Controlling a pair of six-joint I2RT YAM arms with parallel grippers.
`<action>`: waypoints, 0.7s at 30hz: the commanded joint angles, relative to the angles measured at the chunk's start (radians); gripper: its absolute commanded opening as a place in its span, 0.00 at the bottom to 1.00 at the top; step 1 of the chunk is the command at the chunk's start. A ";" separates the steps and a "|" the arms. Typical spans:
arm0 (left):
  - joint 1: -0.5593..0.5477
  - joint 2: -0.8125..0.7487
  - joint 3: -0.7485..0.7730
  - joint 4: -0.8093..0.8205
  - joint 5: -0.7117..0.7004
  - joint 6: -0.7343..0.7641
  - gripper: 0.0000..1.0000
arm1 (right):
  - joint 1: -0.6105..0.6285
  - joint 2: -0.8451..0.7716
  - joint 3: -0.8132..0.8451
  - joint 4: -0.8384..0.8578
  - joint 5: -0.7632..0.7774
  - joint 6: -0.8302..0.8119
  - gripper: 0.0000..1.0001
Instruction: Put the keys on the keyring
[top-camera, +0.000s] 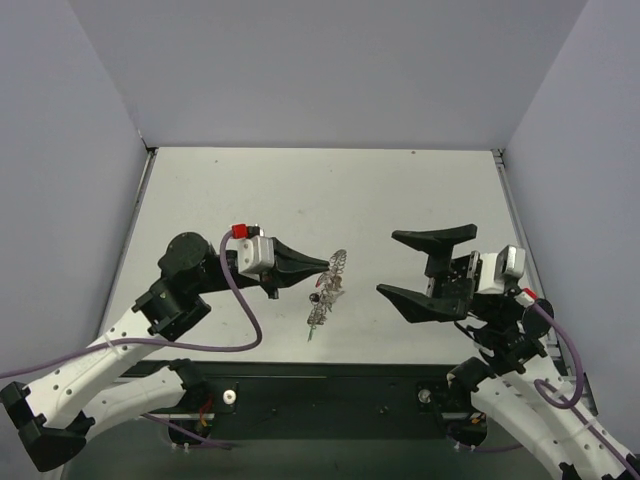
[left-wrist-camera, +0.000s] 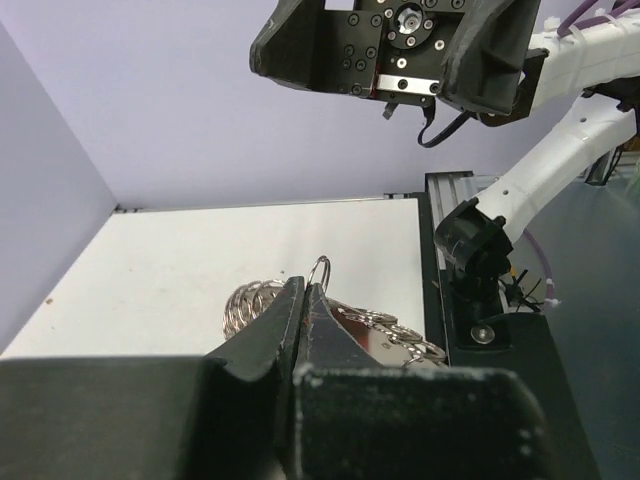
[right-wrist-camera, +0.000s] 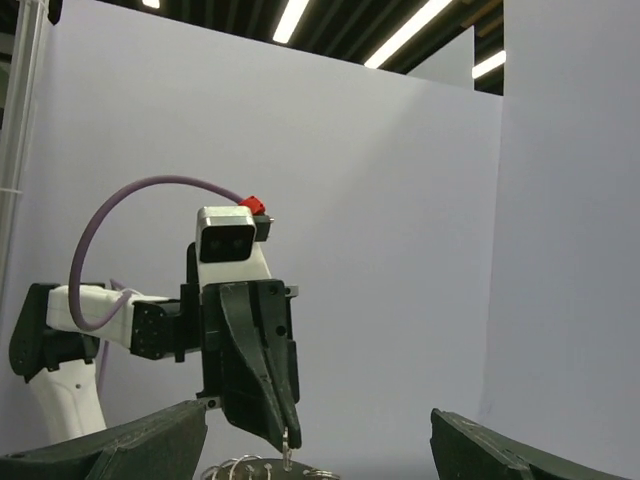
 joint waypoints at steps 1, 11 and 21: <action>-0.005 -0.043 -0.014 0.174 -0.013 0.049 0.00 | -0.002 -0.020 0.064 -0.125 0.006 -0.145 0.97; -0.012 -0.031 0.014 0.071 -0.083 0.083 0.00 | 0.000 0.018 0.070 -0.193 0.014 -0.185 1.00; 0.091 0.082 0.070 -0.073 -0.180 -0.068 0.00 | -0.003 0.183 0.155 -0.539 0.200 -0.183 1.00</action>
